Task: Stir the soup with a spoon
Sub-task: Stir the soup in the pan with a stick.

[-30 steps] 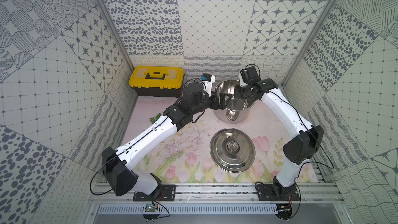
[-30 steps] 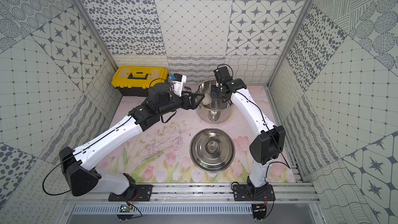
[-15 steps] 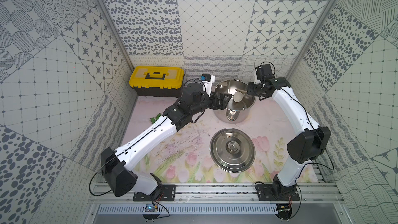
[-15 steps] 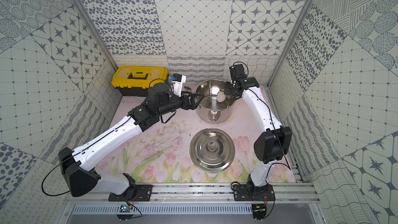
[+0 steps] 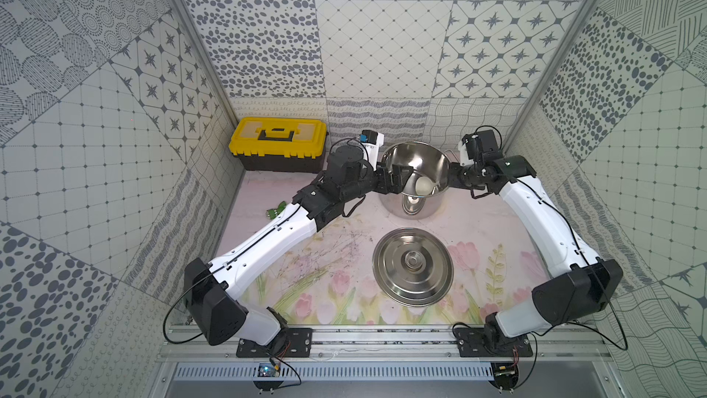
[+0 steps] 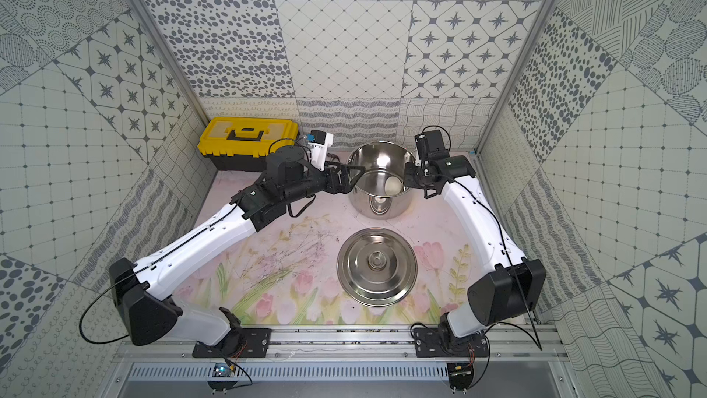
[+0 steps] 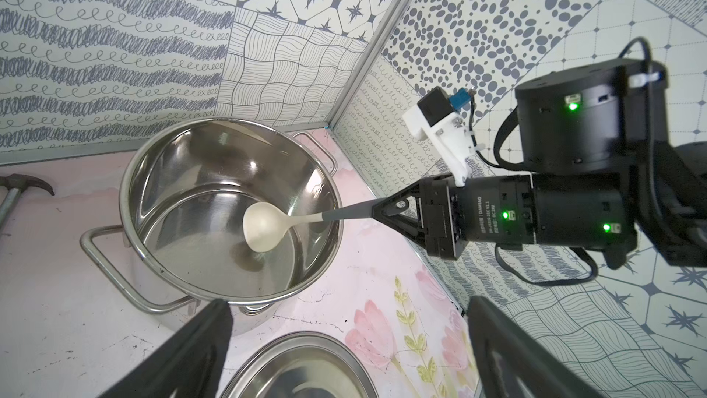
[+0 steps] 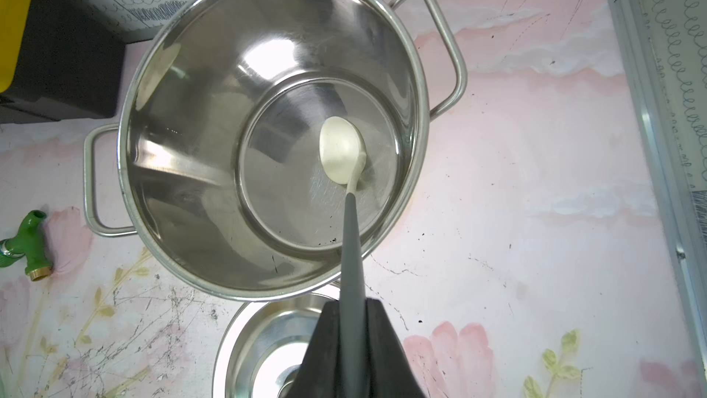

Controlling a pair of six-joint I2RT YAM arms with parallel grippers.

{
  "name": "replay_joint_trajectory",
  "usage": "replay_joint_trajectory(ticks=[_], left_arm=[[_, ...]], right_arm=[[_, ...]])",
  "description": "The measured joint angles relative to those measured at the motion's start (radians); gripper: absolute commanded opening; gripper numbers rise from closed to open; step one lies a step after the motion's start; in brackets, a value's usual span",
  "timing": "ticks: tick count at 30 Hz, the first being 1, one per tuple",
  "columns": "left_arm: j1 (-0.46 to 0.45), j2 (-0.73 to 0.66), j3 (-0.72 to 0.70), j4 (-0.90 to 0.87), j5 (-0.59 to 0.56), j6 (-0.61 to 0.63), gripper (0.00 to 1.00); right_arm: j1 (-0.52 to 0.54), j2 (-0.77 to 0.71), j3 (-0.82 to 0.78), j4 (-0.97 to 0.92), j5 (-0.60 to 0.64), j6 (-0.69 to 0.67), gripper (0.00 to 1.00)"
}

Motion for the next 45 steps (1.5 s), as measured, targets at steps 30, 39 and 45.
replay_joint_trajectory(ticks=[30, 39, 45], left_arm=[[-0.007, -0.017, -0.007, 0.0, -0.003, -0.012, 1.0], [-0.008, -0.021, -0.012, 0.0, -0.004, -0.015, 1.0], [-0.008, -0.013, -0.012, 0.0, -0.004, -0.015, 1.0]], right_arm=[[0.072, 0.293, 0.346, -0.017, -0.002, -0.035, 0.0], [0.011, 0.255, 0.268, -0.032, 0.045, -0.1, 0.0], [0.01, 0.153, 0.146, -0.043, 0.036, -0.11, 0.0]])
